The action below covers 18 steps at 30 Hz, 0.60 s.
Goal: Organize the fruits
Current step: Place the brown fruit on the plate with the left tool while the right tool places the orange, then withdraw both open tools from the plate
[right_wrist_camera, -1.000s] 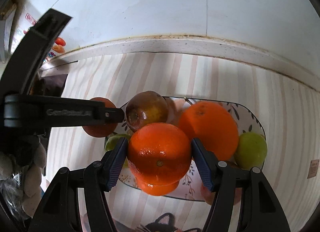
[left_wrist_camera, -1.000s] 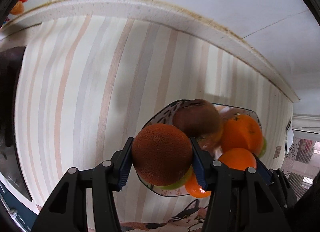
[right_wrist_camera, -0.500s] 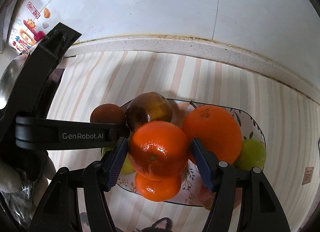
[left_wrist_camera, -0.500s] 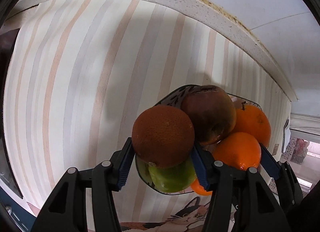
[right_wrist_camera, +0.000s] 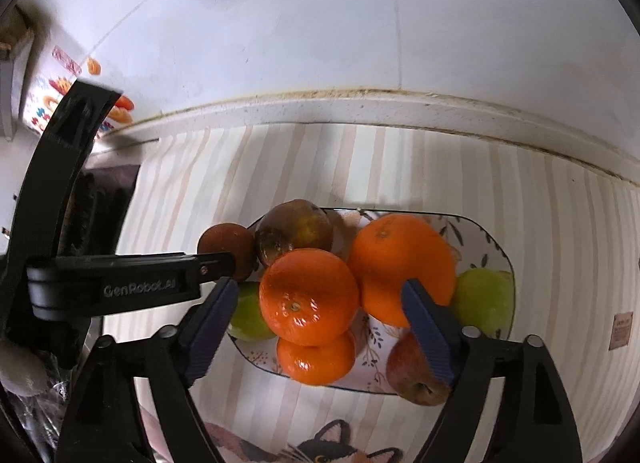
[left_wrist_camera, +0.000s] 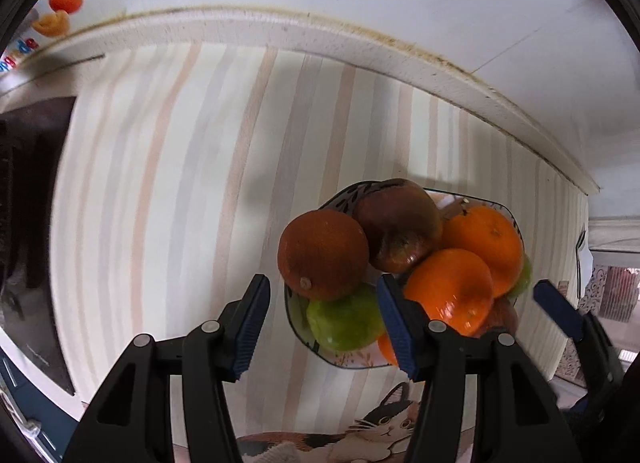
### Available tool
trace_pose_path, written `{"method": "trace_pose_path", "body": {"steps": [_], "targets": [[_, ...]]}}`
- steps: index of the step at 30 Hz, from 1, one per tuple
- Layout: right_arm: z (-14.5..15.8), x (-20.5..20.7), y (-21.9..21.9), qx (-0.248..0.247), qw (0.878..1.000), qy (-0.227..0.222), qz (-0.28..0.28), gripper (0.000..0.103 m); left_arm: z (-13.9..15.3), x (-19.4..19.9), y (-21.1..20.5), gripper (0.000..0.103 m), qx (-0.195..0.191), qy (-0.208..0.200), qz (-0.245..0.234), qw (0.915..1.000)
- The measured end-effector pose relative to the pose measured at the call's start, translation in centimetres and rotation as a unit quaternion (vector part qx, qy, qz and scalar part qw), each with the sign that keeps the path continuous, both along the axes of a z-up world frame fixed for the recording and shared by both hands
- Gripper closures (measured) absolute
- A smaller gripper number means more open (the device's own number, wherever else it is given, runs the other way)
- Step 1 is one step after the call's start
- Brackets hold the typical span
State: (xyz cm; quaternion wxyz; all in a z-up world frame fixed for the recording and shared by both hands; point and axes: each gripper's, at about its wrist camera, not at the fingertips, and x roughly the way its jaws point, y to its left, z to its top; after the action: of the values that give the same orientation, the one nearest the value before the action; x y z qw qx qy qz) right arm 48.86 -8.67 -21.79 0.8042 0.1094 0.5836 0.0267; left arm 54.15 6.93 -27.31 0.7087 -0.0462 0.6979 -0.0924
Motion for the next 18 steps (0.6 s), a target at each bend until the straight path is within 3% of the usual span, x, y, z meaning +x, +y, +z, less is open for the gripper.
{"method": "trace_pose_path", "body": {"steps": [3,7,11,18], "targets": [[1.0,-1.1,-1.0,-0.012,1.000,0.000,-0.007,0.008,1.5,-1.3,-0.1,0.046,0.014,-0.026,-0.002,0.9996],[2.4,-3.4,-2.5,-0.035,0.999,-0.001,-0.017,0.005,3.7,-4.1,-0.6,0.017,0.035,-0.067,-0.012,0.9971],[3.5,-6.2,-3.7,-0.044,0.999,-0.002,-0.025,0.005,5.1,-7.5,-1.7,0.017,0.054,-0.094,-0.022,0.9939],[6.7,-11.5,-4.6,-0.066,0.997,-0.031,-0.018,0.005,7.7,-13.2,-3.2,0.017,0.051,-0.136,-0.012,0.9894]]}}
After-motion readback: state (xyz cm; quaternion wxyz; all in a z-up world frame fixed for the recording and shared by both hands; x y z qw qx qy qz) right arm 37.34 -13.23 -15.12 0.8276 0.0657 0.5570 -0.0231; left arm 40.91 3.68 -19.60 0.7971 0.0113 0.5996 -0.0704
